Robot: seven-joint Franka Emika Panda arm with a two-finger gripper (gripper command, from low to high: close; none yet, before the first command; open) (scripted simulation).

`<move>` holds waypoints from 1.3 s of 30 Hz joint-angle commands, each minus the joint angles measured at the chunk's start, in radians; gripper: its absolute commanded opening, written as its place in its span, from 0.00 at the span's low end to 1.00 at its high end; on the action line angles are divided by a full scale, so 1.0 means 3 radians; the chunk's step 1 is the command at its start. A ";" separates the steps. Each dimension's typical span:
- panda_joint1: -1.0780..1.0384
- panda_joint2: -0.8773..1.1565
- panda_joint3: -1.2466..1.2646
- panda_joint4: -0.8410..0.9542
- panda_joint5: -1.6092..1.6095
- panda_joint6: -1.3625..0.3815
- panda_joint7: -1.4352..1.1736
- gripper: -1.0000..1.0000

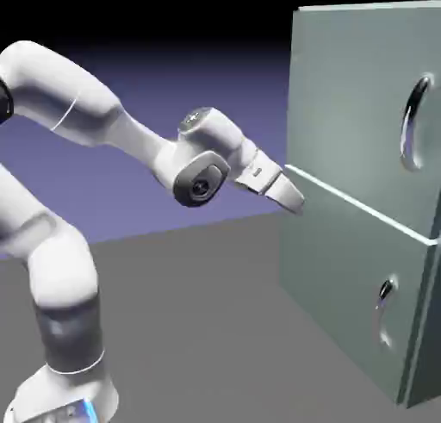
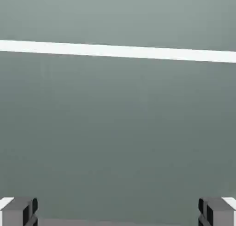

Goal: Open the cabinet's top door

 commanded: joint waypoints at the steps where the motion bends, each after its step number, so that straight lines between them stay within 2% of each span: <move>1: 0.0058 -0.0025 -0.0070 0.0043 -0.0145 0.0005 0.0096 0.50; 39: 0.2248 -0.0958 -0.2722 0.1659 -0.5654 0.0213 0.3725 0.50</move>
